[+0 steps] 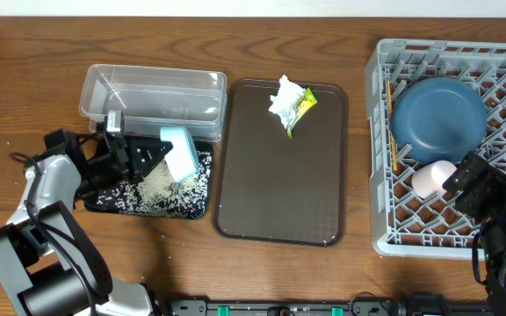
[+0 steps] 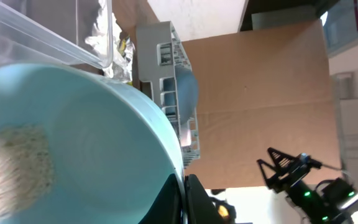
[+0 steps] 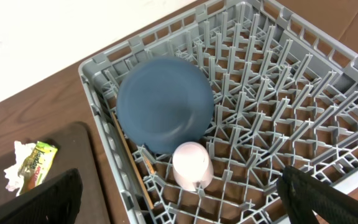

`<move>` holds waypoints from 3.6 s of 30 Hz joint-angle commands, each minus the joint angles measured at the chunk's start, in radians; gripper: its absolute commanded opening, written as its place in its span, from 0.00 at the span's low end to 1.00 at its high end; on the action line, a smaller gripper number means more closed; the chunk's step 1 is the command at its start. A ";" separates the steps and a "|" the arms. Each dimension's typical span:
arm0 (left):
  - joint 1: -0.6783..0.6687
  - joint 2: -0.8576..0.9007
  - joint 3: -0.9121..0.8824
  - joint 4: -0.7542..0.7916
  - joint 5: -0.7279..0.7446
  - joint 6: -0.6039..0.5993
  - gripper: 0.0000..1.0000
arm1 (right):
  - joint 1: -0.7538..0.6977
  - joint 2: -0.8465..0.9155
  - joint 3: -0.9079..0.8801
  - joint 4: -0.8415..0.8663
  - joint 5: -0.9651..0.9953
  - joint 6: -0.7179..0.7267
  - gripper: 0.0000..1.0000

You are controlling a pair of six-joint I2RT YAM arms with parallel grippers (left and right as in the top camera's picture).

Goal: Sort waste into correct bins and load items into the dishwasher rack
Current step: 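Carry the rice bowl over the black tray and tip out the rice, then carry the emptied bowl with the left gripper toward the dish rack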

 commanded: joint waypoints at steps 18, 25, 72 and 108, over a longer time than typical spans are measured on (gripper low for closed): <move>0.018 -0.002 -0.035 0.164 0.034 -0.006 0.06 | -0.016 0.000 0.010 -0.001 0.010 0.011 0.99; 0.017 -0.003 -0.043 0.175 0.034 0.014 0.06 | -0.016 0.000 0.010 -0.001 0.010 0.011 0.99; -0.932 -0.002 0.075 1.406 -0.403 -1.236 0.06 | -0.016 0.000 0.010 -0.001 0.010 0.011 0.99; -1.406 0.360 0.181 1.912 -0.773 -1.576 0.10 | -0.016 0.000 0.010 -0.001 0.010 0.011 0.99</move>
